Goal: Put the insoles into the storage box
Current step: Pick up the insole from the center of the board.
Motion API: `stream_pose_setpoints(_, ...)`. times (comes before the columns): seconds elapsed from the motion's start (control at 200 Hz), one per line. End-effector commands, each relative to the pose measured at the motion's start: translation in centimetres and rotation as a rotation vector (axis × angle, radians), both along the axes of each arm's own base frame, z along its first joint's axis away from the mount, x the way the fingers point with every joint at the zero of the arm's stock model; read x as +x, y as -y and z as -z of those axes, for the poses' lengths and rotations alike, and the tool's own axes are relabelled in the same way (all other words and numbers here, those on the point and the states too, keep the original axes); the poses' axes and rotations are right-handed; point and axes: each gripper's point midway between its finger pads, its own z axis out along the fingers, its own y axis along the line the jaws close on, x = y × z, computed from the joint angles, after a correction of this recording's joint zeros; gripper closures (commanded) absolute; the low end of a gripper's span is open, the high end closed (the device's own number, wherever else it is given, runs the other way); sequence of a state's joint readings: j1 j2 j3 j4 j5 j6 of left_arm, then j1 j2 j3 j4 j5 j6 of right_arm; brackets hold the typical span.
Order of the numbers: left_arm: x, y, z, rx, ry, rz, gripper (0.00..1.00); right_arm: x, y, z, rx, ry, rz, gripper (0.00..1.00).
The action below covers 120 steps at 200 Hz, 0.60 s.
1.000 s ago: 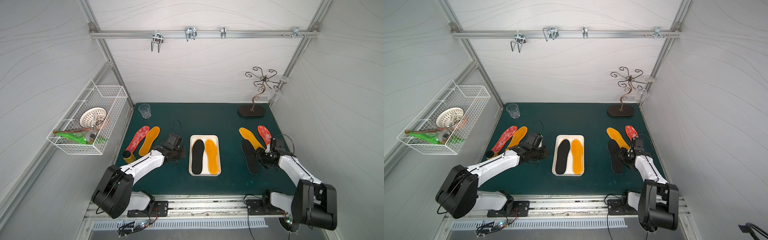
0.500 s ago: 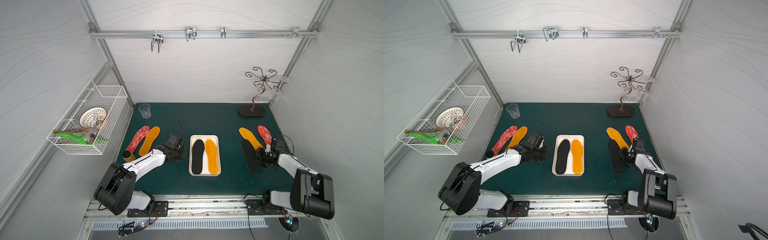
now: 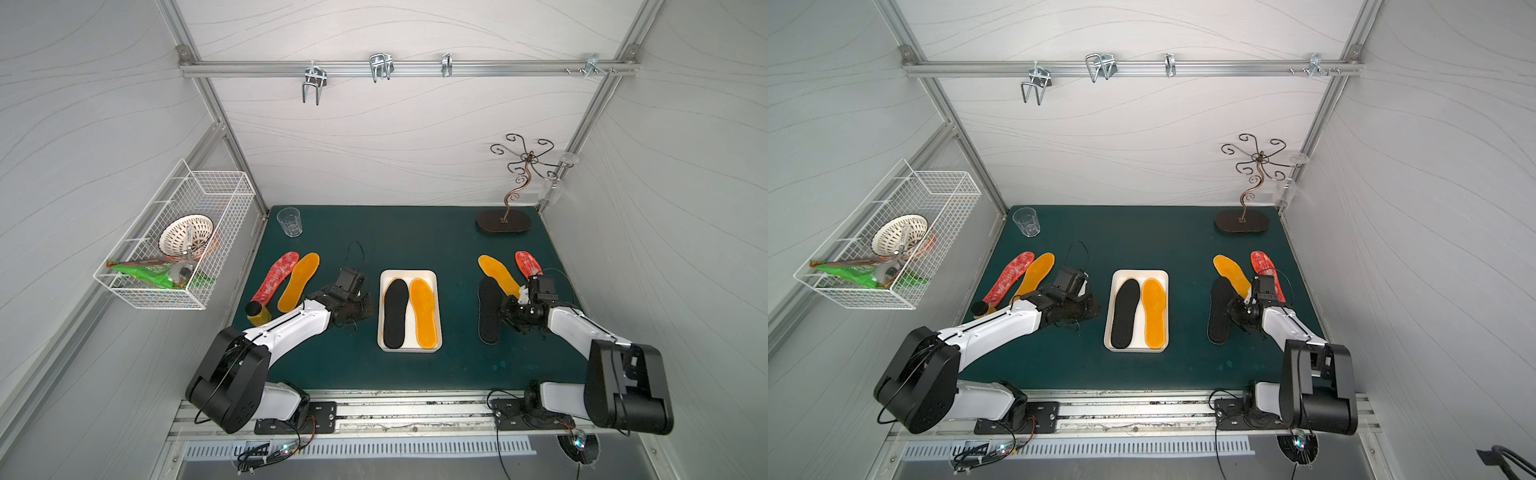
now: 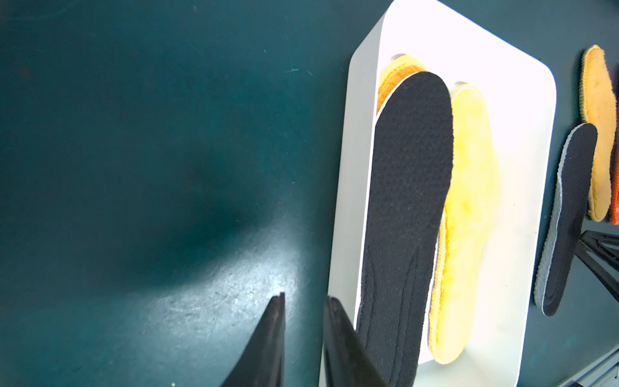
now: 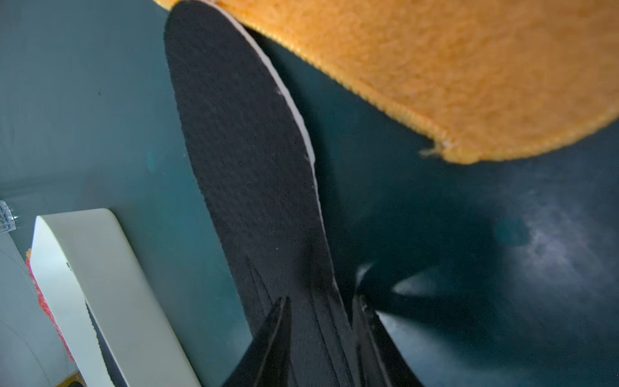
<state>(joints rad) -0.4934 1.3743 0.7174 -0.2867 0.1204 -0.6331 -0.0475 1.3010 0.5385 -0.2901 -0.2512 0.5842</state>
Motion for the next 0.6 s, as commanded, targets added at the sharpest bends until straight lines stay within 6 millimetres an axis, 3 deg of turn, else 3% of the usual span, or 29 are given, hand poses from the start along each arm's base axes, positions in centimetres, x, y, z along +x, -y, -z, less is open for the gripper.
stream_pose_setpoints(0.0,0.6,0.5,-0.5,-0.018,0.029,0.000,0.75,-0.5,-0.1,0.6,0.001,-0.024,0.002,0.65)
stream_pose_setpoints(0.15,0.7,0.5,-0.5,-0.015,0.025,-0.004,0.75,-0.3,0.5,-0.1,-0.039,-0.022,0.006,0.48)
stream_pose_setpoints(0.595,0.6,0.3,-0.6,0.002,0.024,0.016,0.74,-0.2,2.2,-0.7,-0.105,-0.061,0.030,0.41)
